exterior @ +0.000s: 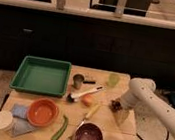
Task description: Place grapes in red bowl
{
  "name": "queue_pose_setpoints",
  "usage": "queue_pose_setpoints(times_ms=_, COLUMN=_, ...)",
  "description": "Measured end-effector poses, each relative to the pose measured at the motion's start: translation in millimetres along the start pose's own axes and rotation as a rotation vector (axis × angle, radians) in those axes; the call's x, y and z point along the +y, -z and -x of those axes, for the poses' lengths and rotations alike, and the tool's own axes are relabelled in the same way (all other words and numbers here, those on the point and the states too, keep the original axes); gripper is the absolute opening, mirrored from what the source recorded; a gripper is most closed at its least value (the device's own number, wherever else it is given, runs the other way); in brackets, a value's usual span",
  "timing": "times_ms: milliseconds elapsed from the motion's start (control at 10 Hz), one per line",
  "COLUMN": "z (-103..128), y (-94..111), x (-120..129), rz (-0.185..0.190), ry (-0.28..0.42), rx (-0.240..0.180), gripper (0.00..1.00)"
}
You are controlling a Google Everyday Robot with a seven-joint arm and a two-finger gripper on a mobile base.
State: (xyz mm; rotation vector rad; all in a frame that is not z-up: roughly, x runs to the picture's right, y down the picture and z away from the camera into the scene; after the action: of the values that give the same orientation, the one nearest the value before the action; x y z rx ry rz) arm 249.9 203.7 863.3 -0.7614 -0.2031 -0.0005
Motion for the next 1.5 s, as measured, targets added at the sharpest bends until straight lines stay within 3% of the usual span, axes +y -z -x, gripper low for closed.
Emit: queue_pose_setpoints(times_ms=1500, z=1.9, y=-2.1, x=4.9, rz=0.019, ry=-0.011, rx=-0.017, gripper=0.80)
